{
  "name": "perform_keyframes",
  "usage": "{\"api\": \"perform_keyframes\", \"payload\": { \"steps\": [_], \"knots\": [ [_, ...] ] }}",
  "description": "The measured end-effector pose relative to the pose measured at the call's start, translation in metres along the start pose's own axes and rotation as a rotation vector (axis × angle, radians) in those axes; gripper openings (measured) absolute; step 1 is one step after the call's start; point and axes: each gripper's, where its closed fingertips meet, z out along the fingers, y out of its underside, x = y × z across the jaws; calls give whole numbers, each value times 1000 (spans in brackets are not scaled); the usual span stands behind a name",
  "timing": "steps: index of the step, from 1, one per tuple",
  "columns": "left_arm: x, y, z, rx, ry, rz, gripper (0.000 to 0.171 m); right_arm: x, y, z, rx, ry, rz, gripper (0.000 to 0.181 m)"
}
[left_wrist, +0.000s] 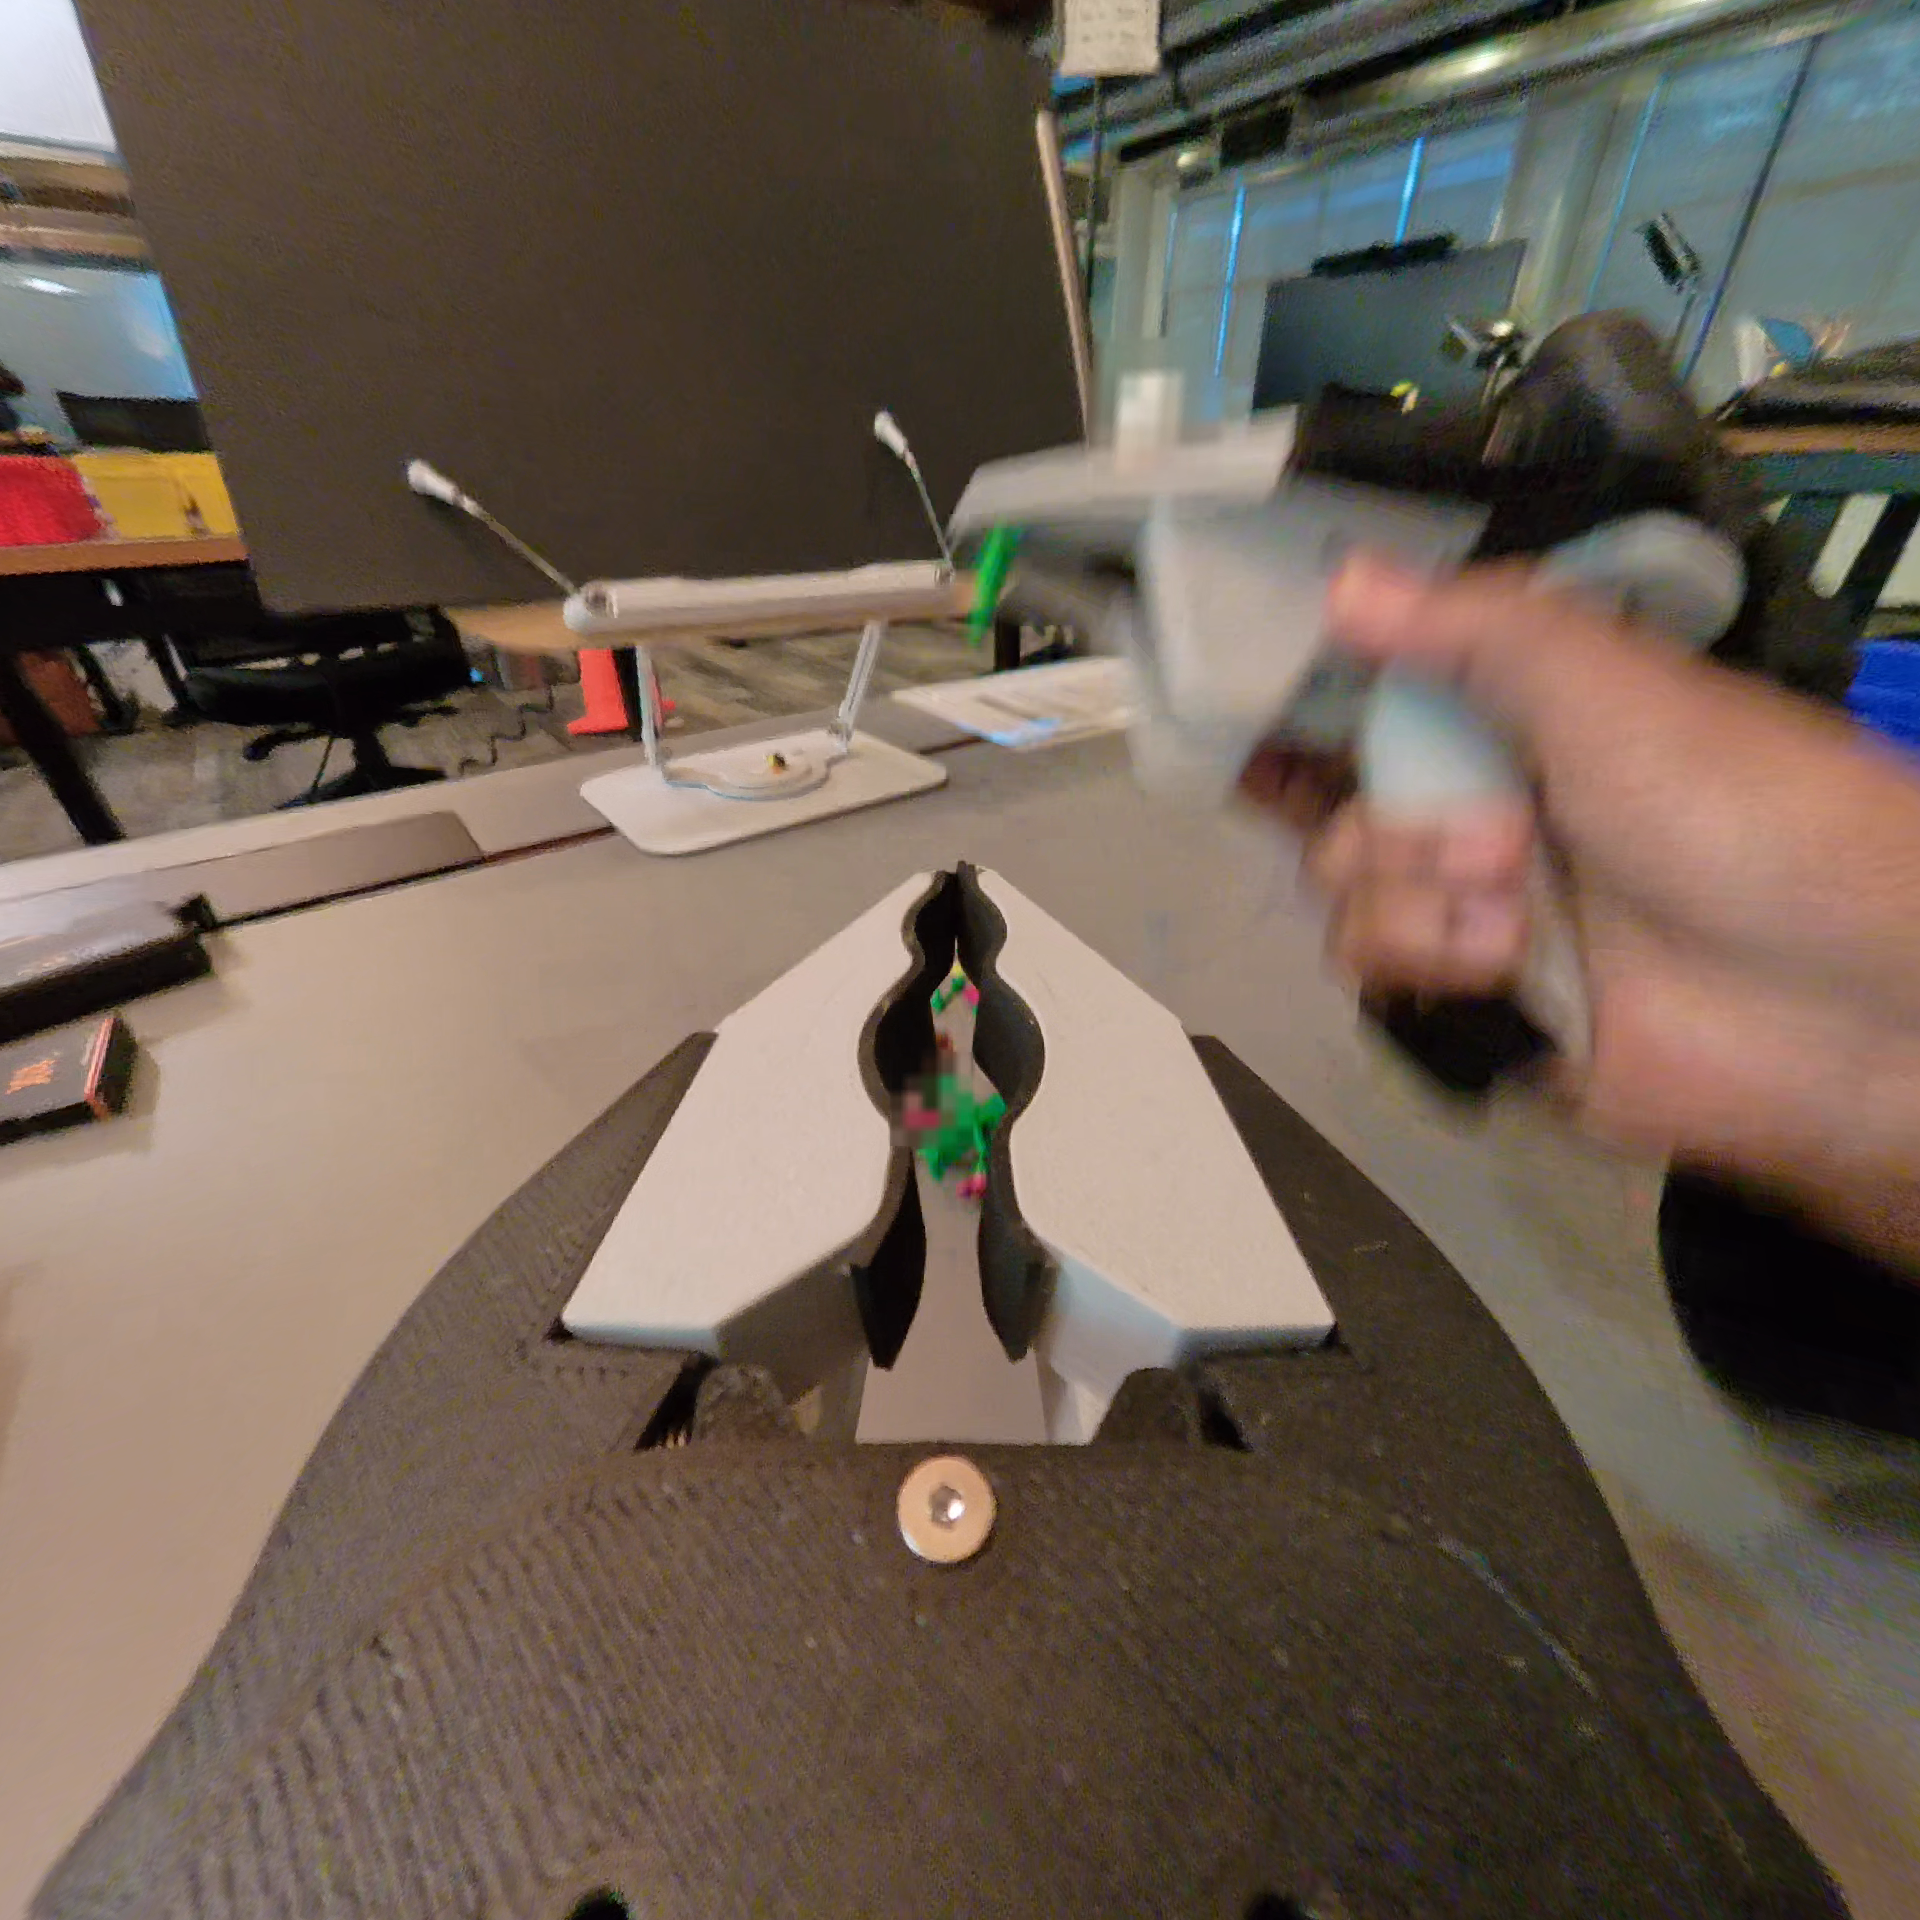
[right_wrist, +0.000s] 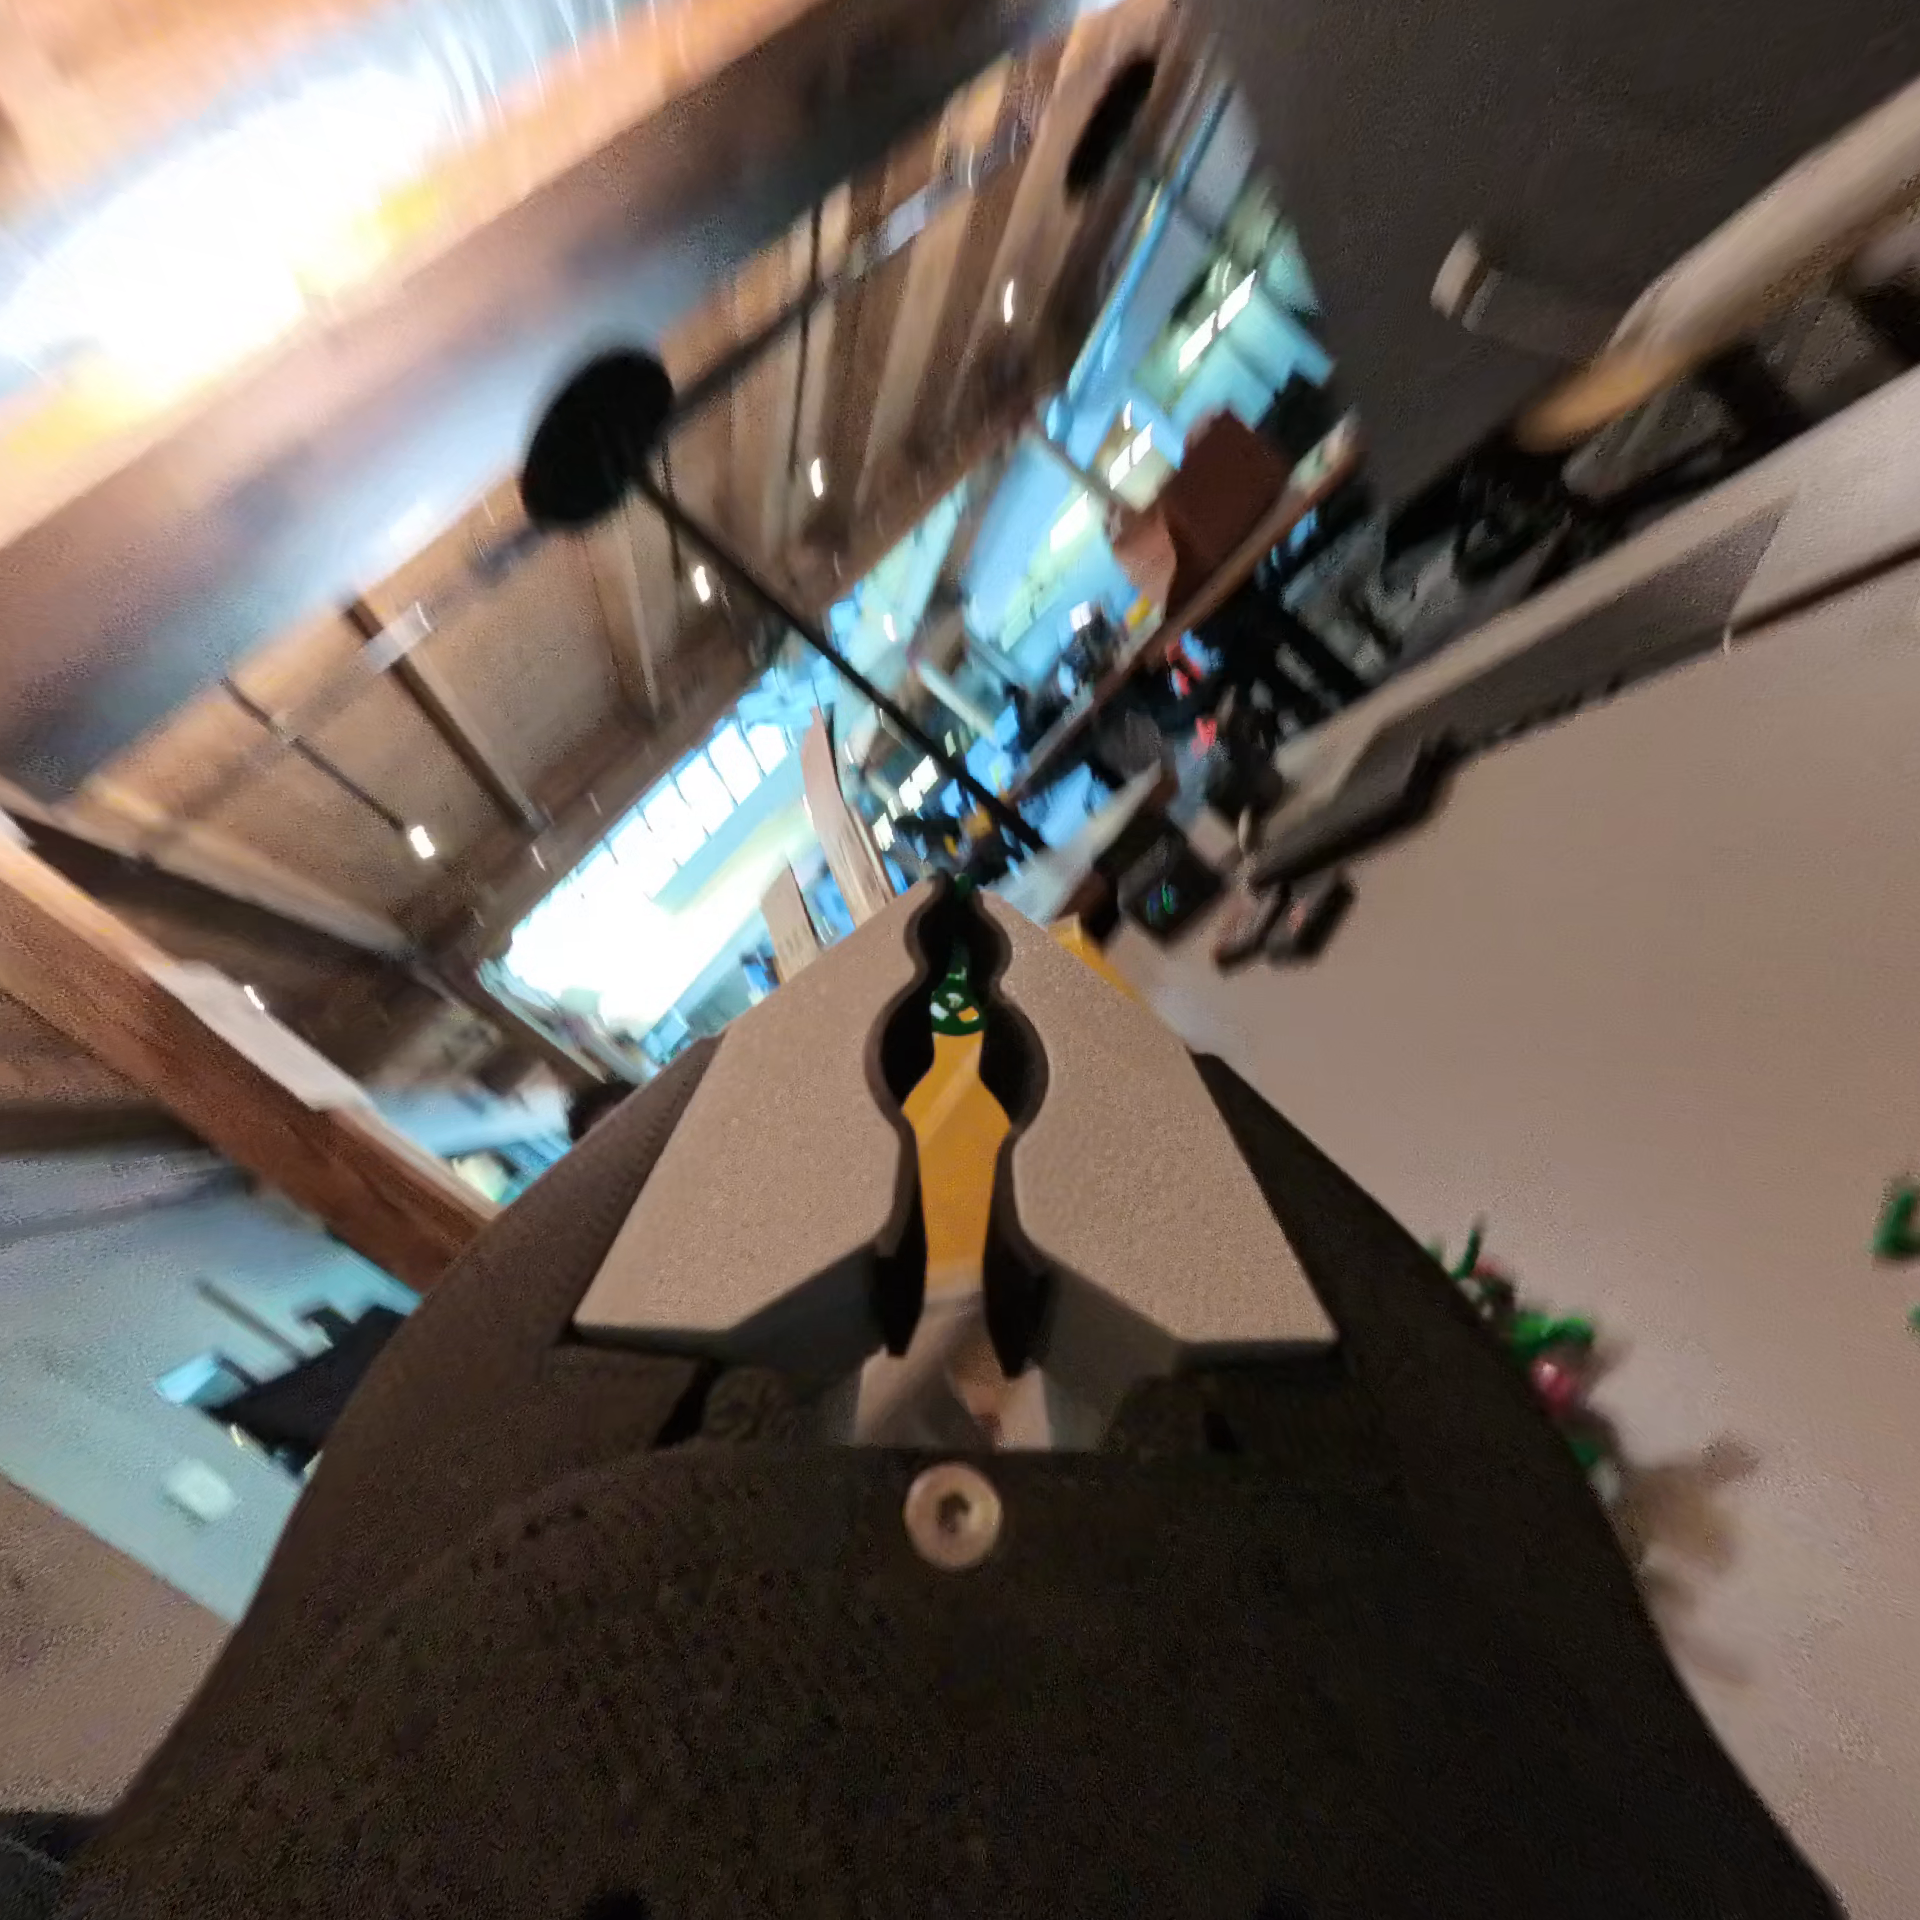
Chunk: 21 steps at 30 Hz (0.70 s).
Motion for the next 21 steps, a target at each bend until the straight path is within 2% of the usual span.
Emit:
{"api": "perform_keyframes", "payload": {
  "steps": [1,2,3,5,8,12,14,16,19,21],
  "knots": [
    [0,10,-5,-12,-8,-9,0,-1,-20,-6,25,-13,-1,0],
    [-2,7,-8,7,-7,-43,0,-2,-50,-16,56,-10,-36,0],
    [-4,-6,-10,43,1,-71,0,-2,-67,-22,45,33,-114,0],
    [-8,-14,-6,63,-6,-58,0,-4,-67,-26,-24,108,-248,0],
    [-4,-1,-2,54,20,-99,0,1,-40,-23,-115,120,-255,0],
    [3,-5,-6,107,30,-97,3,8,7,-17,-215,56,-87,0],
    [10,-5,-5,109,57,-98,23,6,36,-13,-265,24,-26,0],
    [14,-3,-3,101,81,-119,33,1,61,-9,-308,-3,20,0],
    [11,-6,-6,119,69,-122,27,-4,86,-2,-356,-21,48,0],
    [5,-6,-8,114,34,-111,4,-8,95,1,-380,-33,59,0]
  ]
}}
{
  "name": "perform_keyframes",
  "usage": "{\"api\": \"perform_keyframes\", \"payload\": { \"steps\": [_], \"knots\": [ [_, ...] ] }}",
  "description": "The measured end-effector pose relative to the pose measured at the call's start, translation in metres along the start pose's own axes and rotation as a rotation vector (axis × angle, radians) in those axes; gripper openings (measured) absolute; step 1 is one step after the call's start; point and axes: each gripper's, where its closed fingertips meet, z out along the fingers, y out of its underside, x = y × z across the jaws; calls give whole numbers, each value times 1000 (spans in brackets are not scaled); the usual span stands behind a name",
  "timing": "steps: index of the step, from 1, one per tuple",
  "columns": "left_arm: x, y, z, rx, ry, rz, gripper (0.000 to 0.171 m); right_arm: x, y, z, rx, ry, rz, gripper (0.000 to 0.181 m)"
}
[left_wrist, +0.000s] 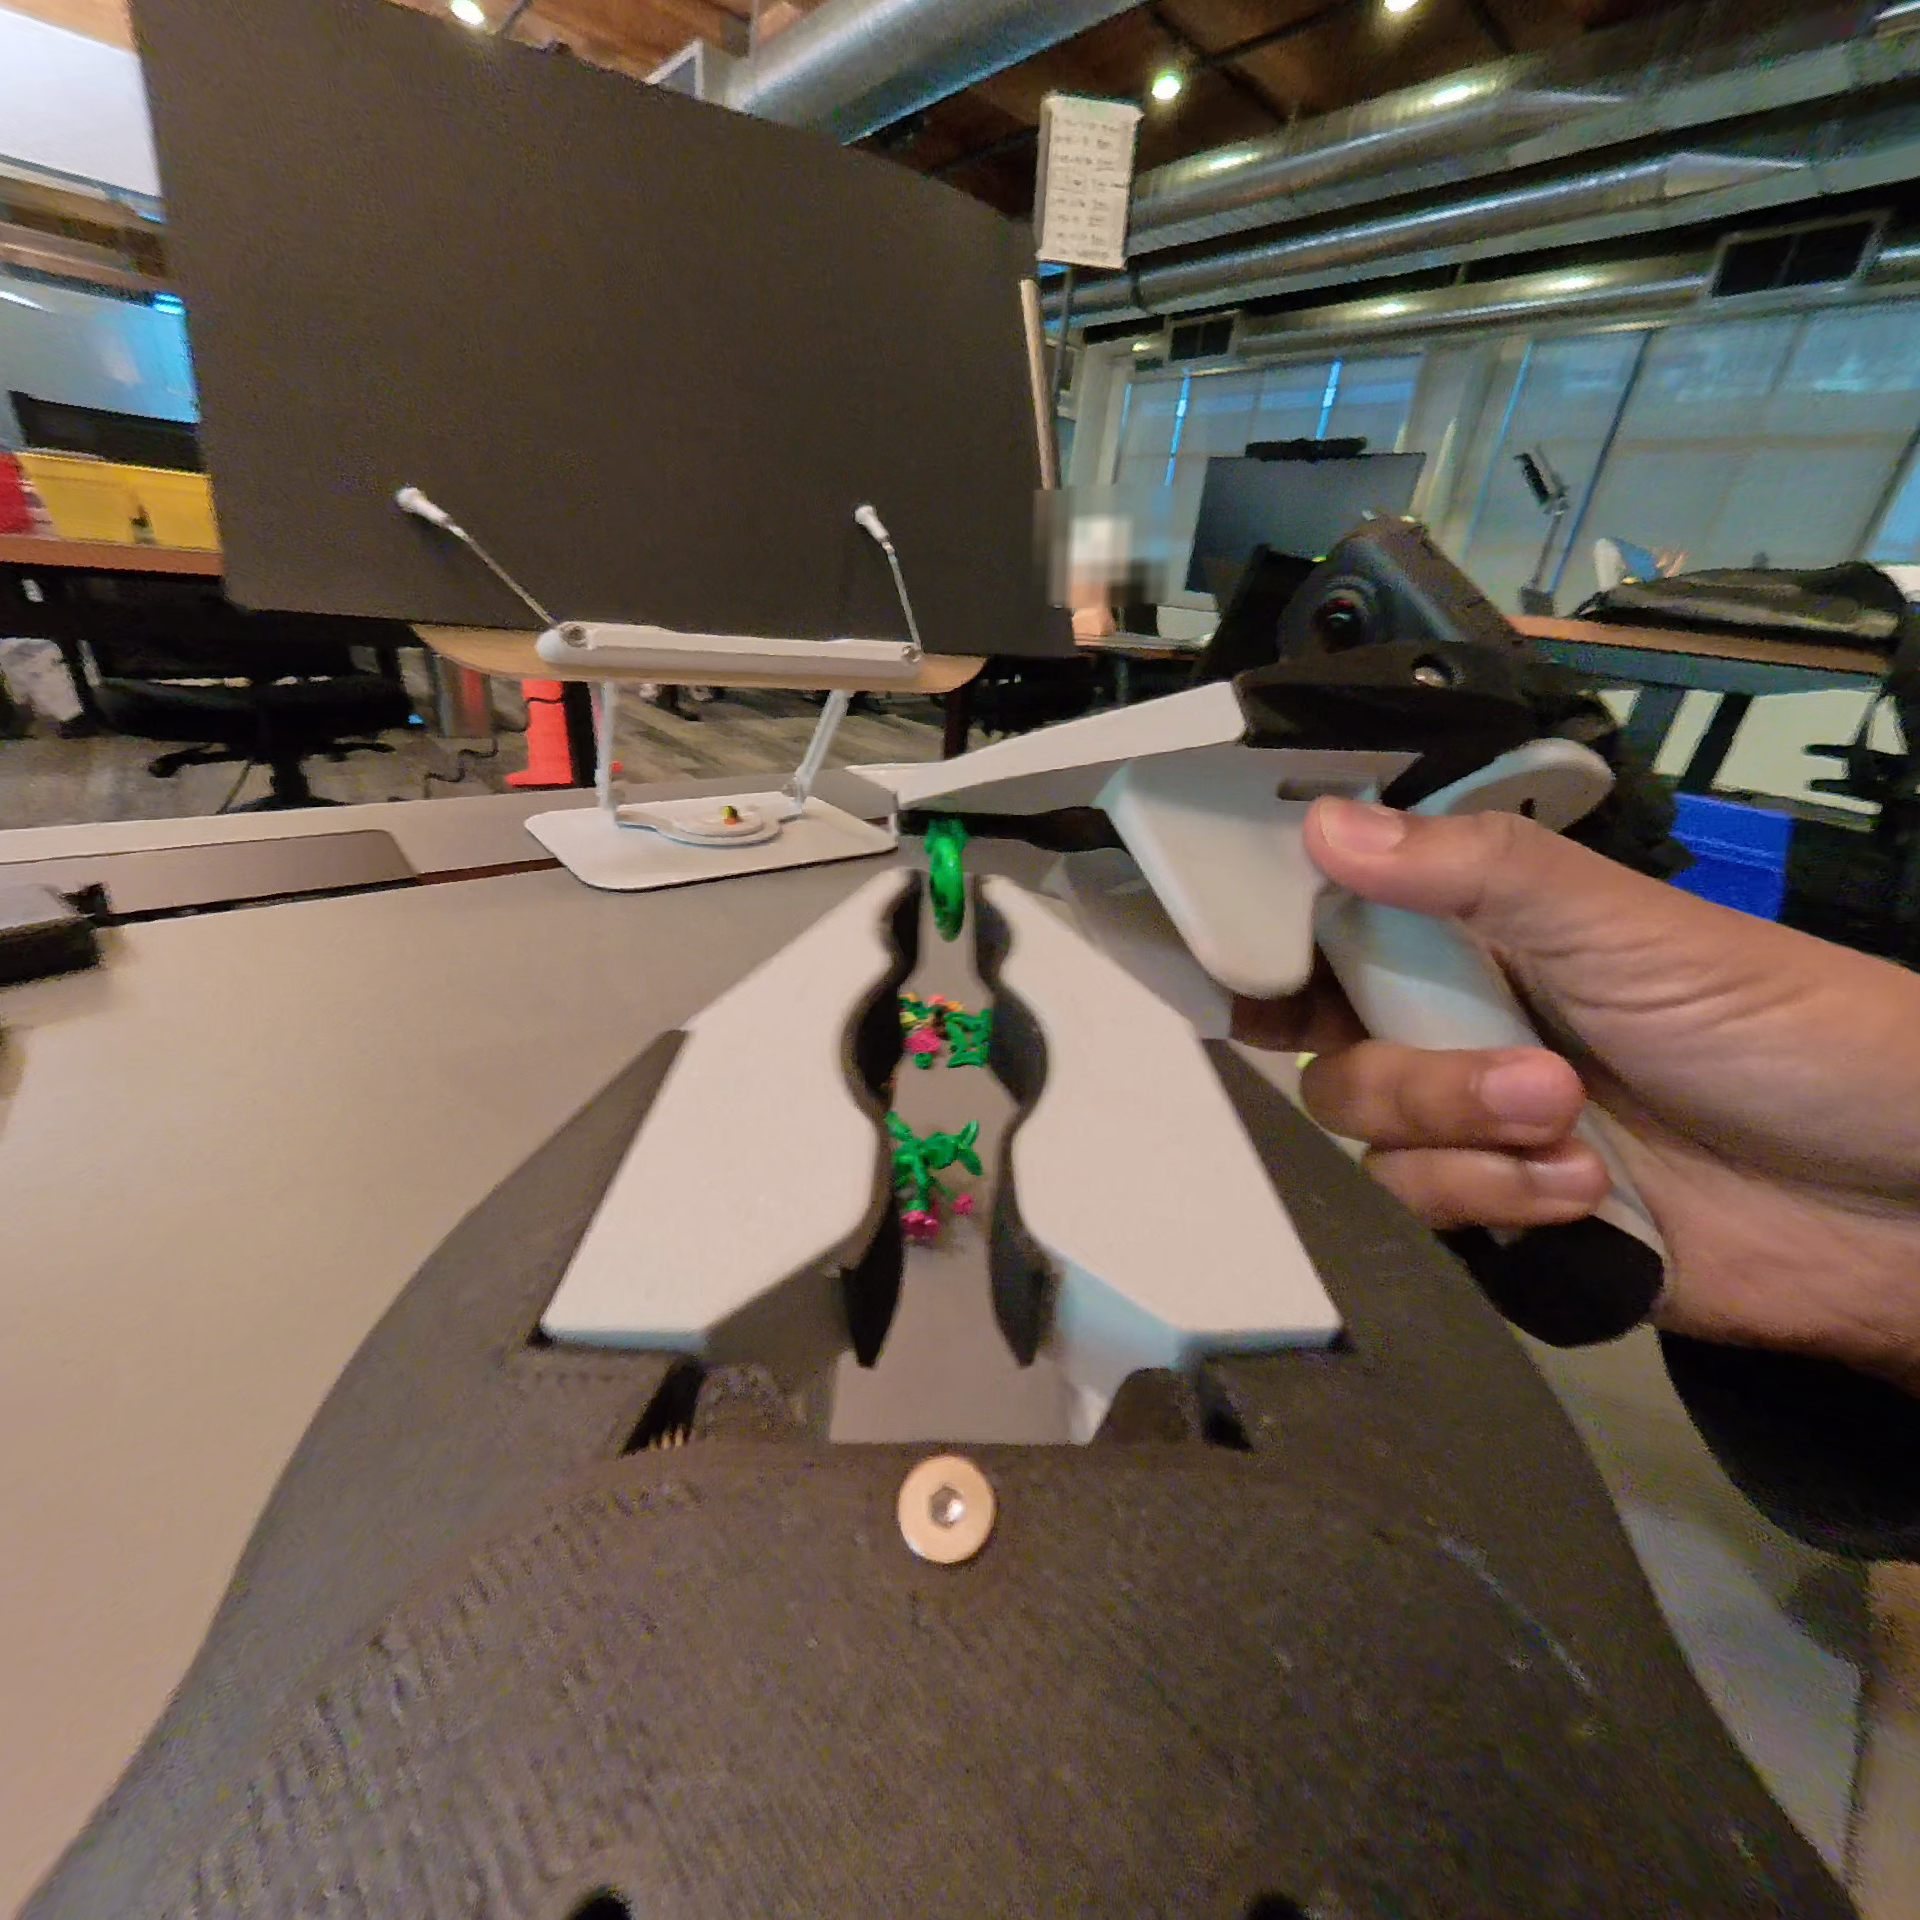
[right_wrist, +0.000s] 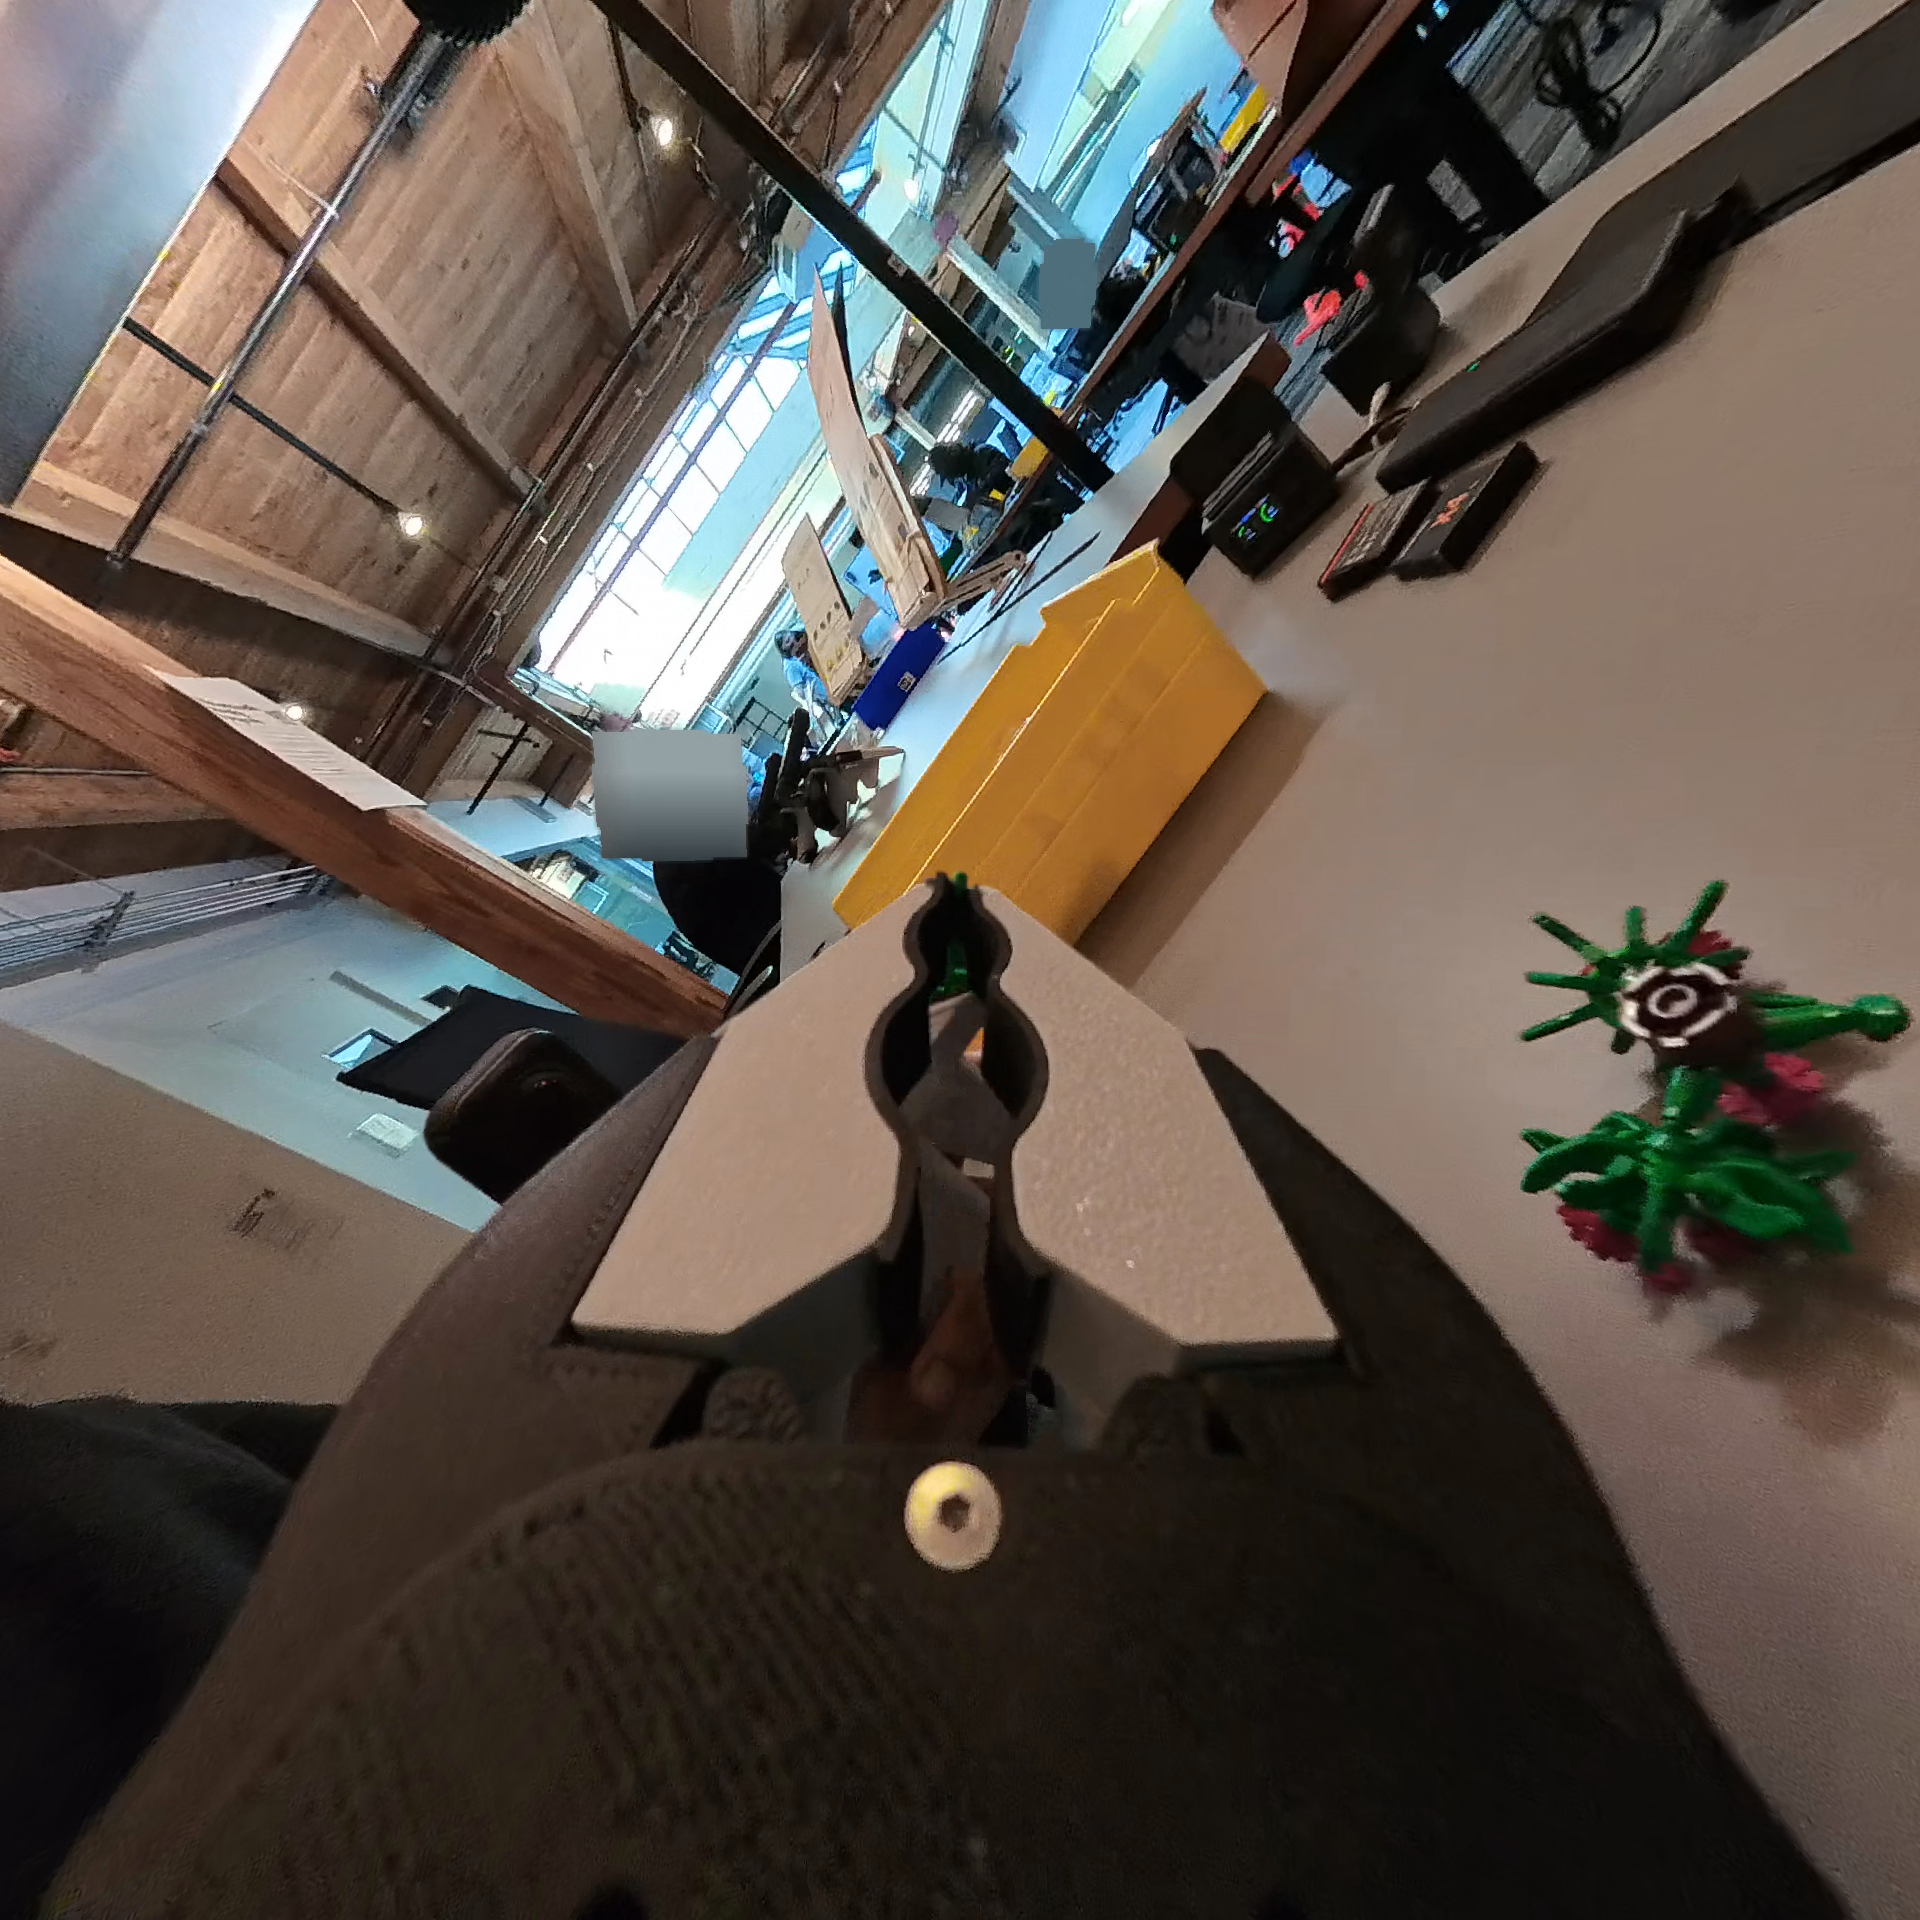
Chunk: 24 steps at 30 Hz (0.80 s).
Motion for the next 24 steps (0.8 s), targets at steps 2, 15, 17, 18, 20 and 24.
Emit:
{"api": "perform_keyframes", "payload": {
  "steps": [2,15,17,18,20,24],
  "knots": [
    [-3,-1,-1,-18,-4,3,1,-1,0,1,3,0,0,0],
    [4,-25,-6,4,-9,64,0,-22,-128,-79,253,246,-377,0],
    [2,-9,-1,-28,0,38,0,0,-107,-68,88,383,-480,0],
    [3,-1,1,-45,13,4,0,24,-97,-66,-13,472,-501,0],
    [6,4,2,-54,37,-42,0,85,-78,-71,-229,673,-473,0],
    [5,5,0,-51,20,35,0,171,-45,-86,-517,945,-368,0]
  ]
}}
